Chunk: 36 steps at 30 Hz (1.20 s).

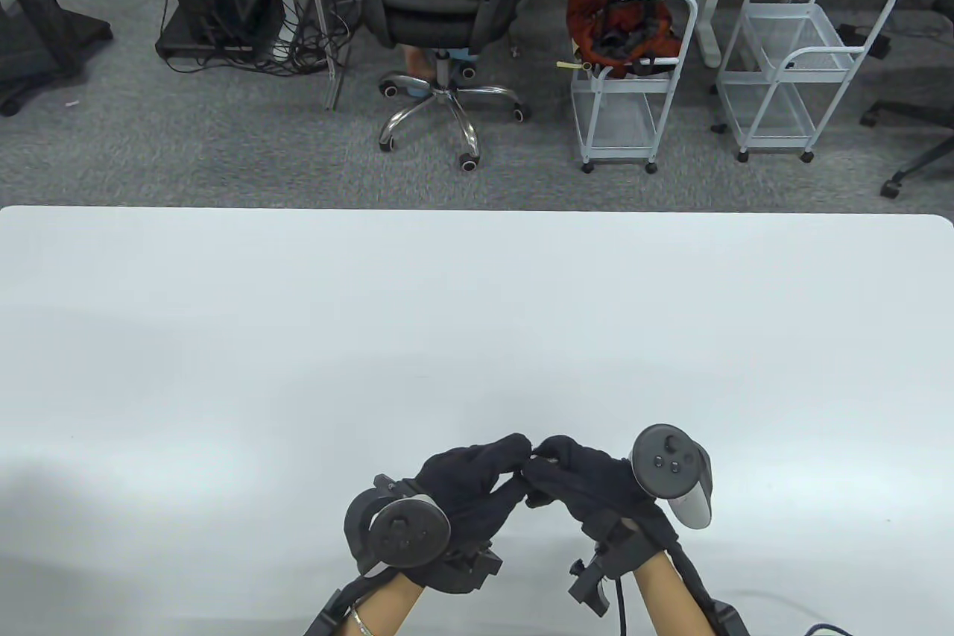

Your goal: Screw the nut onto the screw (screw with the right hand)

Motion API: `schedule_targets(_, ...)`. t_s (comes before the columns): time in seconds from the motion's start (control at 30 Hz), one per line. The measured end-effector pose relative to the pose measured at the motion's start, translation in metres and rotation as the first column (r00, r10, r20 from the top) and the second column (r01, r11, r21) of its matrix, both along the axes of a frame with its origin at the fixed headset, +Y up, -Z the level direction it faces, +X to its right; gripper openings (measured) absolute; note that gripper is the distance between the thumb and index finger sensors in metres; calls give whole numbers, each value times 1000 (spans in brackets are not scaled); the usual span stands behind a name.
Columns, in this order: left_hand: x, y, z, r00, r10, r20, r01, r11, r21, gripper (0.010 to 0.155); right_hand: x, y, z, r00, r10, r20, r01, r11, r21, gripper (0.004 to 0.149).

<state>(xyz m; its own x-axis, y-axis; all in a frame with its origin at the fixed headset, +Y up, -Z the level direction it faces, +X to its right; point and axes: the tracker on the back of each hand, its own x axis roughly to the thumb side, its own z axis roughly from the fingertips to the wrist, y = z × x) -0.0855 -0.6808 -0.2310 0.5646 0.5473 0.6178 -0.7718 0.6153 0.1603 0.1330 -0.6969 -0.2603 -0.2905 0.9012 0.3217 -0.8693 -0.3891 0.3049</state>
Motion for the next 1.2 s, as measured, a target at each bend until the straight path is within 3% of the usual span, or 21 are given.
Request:
schedule_targets(0.1, 3, 0, 2, 1000, 5, 24, -5, 1000, -3, 44, 1, -2, 1, 998, -29, 59, 30, 1000, -3, 48)
schedule_targets(0.3, -1, 0, 0, 1000, -6, -3, 6, 1000, 7, 44, -1, 1, 0, 994, 38, -102, -43, 998, -51, 50)
schedule_targets(0.43, 3, 1, 3, 1000, -6, 25, 5, 1000, 11, 45, 2, 0, 2, 996, -36, 82, 36, 999, 0, 47)
schedule_targets(0.67, 1, 1, 2, 1000, -10, -3, 10, 1000, 12, 44, 1, 1, 0, 994, 28, -108, -35, 997, -69, 51)
schedule_targets(0.77, 2, 1, 2, 1000, -8, 14, 8, 1000, 19, 45, 1, 0, 1, 999, -17, 43, 18, 1000, -12, 48)
schedule_targets(0.83, 3, 1, 3, 1000, -3, 16, 3, 1000, 12, 45, 1, -2, 1, 996, -50, 71, 52, 998, -23, 47)
schedule_targets(1.03, 1, 0, 1, 1000, -8, -3, 8, 1000, 1, 45, 1, 1, -1, 993, 23, -113, -32, 996, -85, 50)
schedule_targets(1.2, 2, 2, 4, 1000, 1, 13, -1, 1000, 22, 44, 0, -1, 0, 998, -52, 41, 53, 998, -22, 47)
